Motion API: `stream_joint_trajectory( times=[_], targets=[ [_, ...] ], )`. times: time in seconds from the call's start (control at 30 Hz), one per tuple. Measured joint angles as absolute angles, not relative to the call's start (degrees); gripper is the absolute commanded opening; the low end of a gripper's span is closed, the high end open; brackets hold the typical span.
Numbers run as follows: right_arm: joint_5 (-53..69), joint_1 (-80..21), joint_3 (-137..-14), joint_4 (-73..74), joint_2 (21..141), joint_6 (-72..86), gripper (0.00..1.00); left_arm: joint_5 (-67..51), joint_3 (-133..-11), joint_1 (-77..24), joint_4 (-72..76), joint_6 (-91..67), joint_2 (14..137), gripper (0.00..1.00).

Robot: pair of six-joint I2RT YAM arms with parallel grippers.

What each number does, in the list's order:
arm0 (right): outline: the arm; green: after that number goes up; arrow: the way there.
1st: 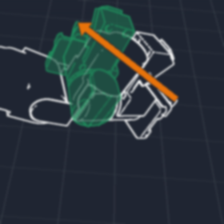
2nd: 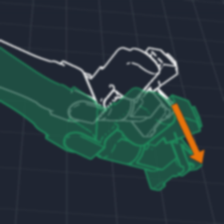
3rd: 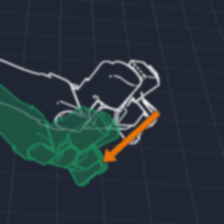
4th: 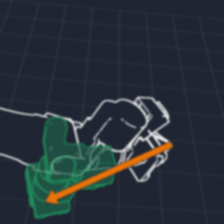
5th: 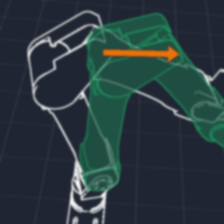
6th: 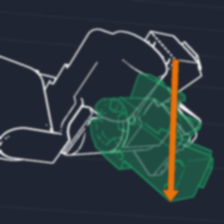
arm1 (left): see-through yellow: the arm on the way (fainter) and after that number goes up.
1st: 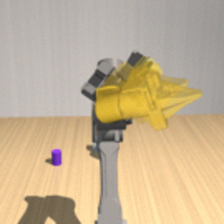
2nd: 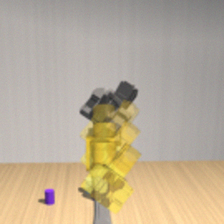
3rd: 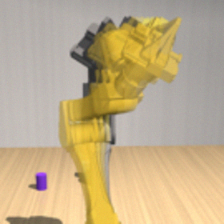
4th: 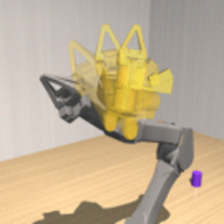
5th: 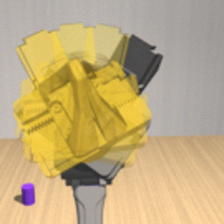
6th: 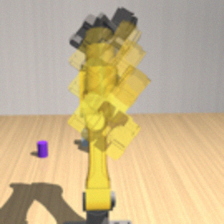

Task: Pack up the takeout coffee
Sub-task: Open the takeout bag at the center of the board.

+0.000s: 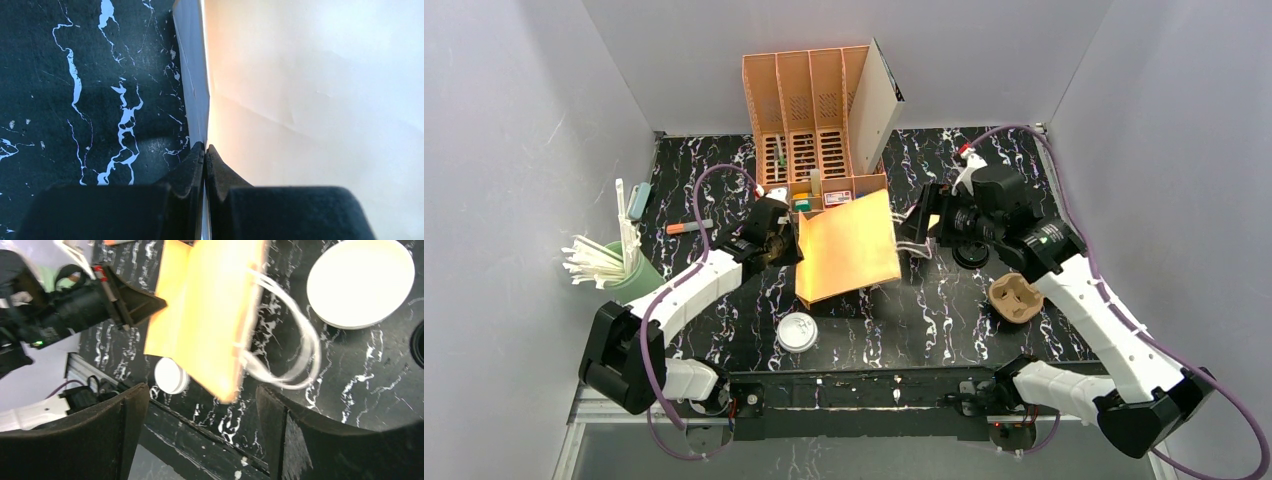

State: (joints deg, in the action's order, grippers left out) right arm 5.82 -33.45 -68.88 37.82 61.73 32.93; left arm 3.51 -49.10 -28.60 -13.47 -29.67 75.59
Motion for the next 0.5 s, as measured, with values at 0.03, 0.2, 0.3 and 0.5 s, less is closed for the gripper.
stream_joint_trajectory(
  times=[0.03, 0.2, 0.3, 0.5],
  targets=[
    [6.6, -33.5, -70.1, 38.2, 61.6, 32.7, 0.82, 3.4, -49.1, -28.6, -13.5, -29.7, 75.4, 0.01],
    [9.8, -33.5, -74.4, 39.3, 61.9, 32.2, 0.77, 3.2, -49.1, -28.6, -13.5, -30.1, 74.7, 0.01],
    [10.3, -33.5, -76.0, 39.3, 62.8, 31.8, 0.75, 3.1, -49.1, -28.6, -13.5, -30.1, 74.4, 0.01],
    [7.7, -33.5, -75.6, 39.4, 67.7, 31.9, 0.72, 2.5, -48.5, -28.6, -13.3, -30.2, 73.9, 0.02]
  ],
)
